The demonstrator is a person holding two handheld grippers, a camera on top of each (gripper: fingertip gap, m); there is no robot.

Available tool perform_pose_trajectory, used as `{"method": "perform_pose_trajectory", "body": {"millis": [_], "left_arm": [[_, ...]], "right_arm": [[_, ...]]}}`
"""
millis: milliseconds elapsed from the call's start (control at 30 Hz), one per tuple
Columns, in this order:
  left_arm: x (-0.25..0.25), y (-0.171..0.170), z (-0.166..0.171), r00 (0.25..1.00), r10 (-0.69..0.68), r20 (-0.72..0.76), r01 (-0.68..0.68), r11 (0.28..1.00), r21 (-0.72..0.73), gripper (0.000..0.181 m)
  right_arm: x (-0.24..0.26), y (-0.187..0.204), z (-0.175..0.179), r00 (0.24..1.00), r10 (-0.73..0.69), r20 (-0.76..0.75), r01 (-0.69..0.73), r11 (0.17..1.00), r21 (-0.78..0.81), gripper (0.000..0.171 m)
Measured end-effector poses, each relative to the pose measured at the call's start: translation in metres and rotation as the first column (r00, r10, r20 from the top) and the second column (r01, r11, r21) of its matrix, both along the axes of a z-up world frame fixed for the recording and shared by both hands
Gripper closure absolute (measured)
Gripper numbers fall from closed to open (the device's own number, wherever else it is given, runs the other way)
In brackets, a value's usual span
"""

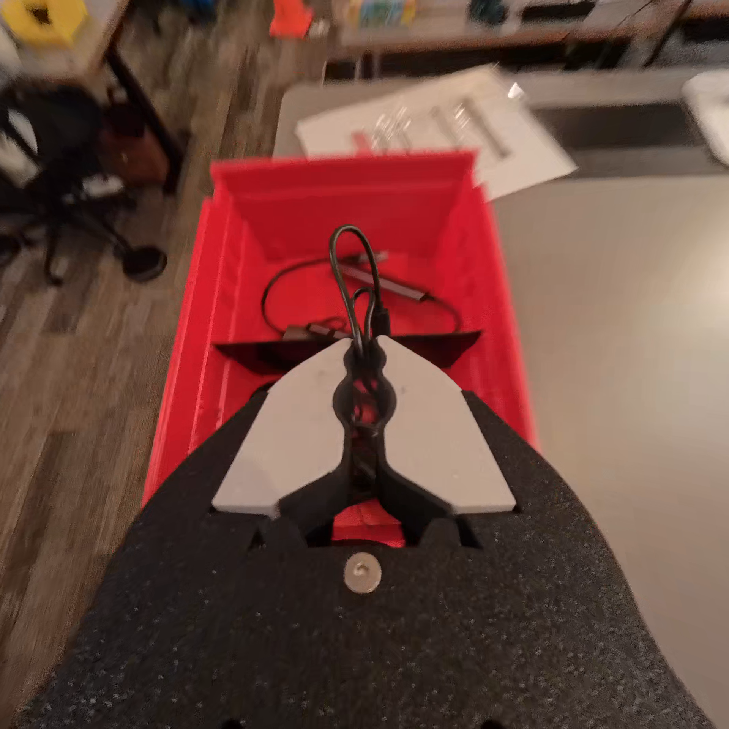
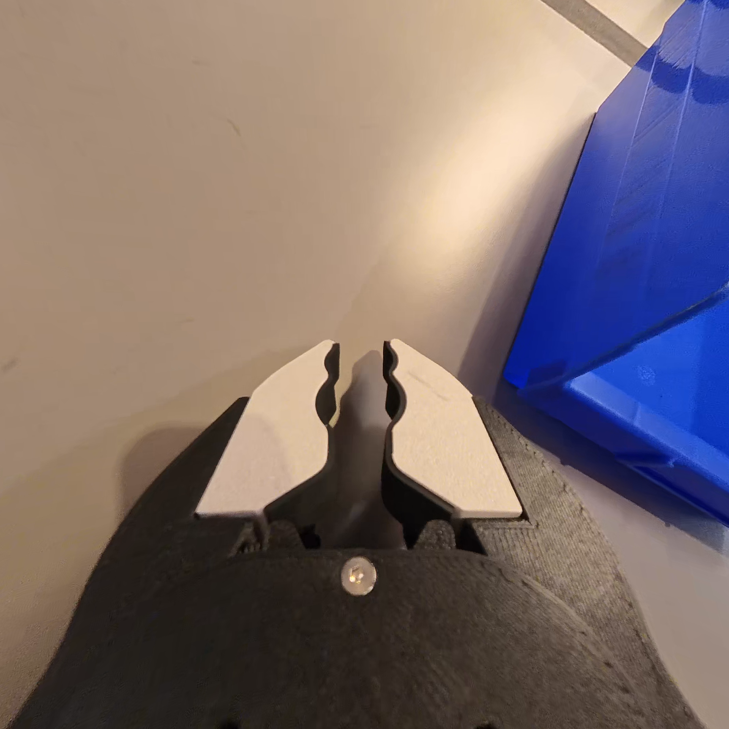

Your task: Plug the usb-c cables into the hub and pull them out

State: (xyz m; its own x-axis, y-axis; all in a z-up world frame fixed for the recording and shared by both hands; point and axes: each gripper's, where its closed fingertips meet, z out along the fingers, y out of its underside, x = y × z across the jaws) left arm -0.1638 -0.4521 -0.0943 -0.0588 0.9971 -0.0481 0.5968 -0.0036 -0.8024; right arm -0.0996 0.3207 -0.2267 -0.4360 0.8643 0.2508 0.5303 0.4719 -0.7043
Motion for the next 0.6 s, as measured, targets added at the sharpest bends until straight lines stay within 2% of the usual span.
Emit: {"method": "perform_pose_trajectory", "body": {"millis": [133,300,467,600], "left_arm": [[0.001,0.081,0.079,0.956,-0.231,-0.182,0.227,0.973,-0.044,0.175],[0.016,0.196,0.136,0.798,-0.493,-0.347,0.510,0.859,-0.047,0.175],[0.038,0.288,0.172,0.610,-0.644,-0.462,0.706,0.706,-0.050,0.175],[0.054,0.359,0.165,0.472,-0.725,-0.501,0.844,0.536,0.019,0.176]], "right_arm": [[-0.005,-0.001,0.000,1.000,-0.004,-0.002,0.004,1.000,0.005,0.152],[-0.009,-0.007,0.001,1.000,0.010,-0.025,-0.009,0.999,0.038,0.156],[-0.008,-0.007,0.003,0.998,0.013,-0.058,-0.009,0.997,0.077,0.157],[-0.008,-0.007,0.004,0.996,0.014,-0.091,-0.002,0.992,0.123,0.158]]}}
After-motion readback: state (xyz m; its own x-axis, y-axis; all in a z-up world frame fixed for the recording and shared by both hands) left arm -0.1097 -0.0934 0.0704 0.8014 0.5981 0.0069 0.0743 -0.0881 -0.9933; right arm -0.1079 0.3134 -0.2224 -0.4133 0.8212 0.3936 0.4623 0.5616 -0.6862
